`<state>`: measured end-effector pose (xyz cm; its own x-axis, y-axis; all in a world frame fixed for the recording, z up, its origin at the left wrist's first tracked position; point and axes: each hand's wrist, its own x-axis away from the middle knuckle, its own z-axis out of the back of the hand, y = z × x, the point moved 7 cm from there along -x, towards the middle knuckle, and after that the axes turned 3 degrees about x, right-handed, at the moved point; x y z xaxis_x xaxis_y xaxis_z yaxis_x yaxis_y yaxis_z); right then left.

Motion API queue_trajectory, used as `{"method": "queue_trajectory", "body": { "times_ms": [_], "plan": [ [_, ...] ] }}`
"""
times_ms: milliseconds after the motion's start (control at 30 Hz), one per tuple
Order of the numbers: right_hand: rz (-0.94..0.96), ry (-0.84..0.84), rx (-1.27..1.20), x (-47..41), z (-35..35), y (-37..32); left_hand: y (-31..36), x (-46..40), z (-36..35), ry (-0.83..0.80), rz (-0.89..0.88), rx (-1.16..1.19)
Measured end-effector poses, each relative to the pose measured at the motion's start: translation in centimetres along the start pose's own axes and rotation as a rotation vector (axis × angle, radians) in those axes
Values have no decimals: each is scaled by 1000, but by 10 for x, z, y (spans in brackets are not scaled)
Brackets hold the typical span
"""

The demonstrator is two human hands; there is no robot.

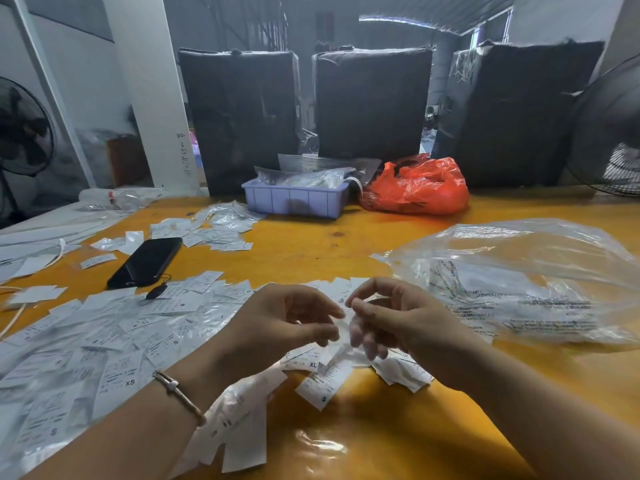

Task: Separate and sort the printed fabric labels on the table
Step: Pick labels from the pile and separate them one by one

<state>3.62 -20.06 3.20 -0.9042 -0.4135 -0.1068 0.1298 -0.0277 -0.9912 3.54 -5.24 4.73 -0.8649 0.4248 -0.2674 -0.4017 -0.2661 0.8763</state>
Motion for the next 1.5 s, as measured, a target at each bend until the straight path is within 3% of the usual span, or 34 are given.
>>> {"method": "queue_trajectory", "body": {
  "times_ms": [200,300,433,667,900,1300,1500],
  "plan": [
    [61,13,104,2,7,-3,-4,-1,2,14,38,30],
    [182,224,238,4,26,-14,-4,0,3,23,46,56],
    [306,558,621,11,63,-28,-6,1,12,96,69,55],
    [151,193,1015,-2,40,-3,-11,1,17,139,112,84],
    [166,240,1068,0,39,-3,-14,1,26,198,93,19],
    [227,265,1065,1,39,-9,-12,0,10,51,94,90],
    [350,511,1007,10,48,-29,-13,-2,7,40,73,59]
  ]
}}
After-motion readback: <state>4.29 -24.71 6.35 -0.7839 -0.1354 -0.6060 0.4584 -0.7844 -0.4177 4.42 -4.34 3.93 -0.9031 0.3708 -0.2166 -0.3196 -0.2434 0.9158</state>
